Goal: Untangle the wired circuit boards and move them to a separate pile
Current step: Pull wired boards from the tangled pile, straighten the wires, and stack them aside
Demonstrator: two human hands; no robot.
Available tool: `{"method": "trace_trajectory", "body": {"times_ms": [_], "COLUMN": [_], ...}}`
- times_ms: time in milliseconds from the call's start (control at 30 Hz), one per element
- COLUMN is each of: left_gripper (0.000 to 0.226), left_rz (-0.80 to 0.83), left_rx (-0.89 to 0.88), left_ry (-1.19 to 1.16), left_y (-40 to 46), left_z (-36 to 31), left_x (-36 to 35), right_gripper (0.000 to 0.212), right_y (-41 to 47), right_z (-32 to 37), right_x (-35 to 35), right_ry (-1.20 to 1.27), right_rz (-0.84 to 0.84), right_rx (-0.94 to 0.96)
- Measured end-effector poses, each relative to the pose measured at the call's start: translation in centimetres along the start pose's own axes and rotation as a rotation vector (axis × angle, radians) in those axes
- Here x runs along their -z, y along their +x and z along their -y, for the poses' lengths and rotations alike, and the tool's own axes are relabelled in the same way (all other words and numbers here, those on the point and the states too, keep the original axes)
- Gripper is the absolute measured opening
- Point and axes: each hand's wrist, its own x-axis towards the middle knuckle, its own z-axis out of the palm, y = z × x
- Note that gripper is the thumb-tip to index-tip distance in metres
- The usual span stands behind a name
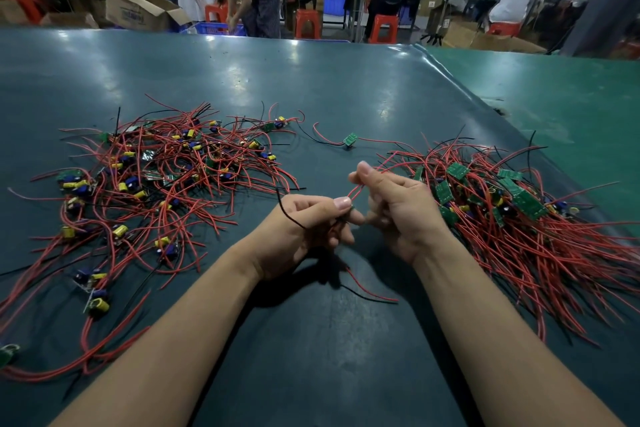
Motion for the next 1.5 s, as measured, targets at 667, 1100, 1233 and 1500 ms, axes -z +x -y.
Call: {"method": "trace_trajectory", "body": {"times_ms": [667,1100,1233,1500], "left_gripper": [0.029,0.019,0.024,0.025], "left_rz": [-0.015,-0.356,-0.400,-0.403], "left_rx": [-0.036,-0.212,-0.284,-0.296], "left_ry": [-0.310,-0.313,-0.158,-0.140], "left_y": [0.0,1.0,1.1,1.4], "left_z": [-0.4,-0.3,0.3,0.7], "left_x": [0.7,0.3,0.5,0.8], "right_gripper": [0.014,0.035,0.018,0.008], "right_y": [1.0,-1.7,-1.3,-0.8], "right_z": [0.7,-1.1,-1.1,-1.2], "right_x": [1.3,-1.9,-2.0,-1.8], "right_ry": [0.280,-0.198,-0.196,-0.104], "right_rz": [-0.259,0.248,0.117,-0.013], "right_rx": [0.033,0.168,0.197,0.061]}}
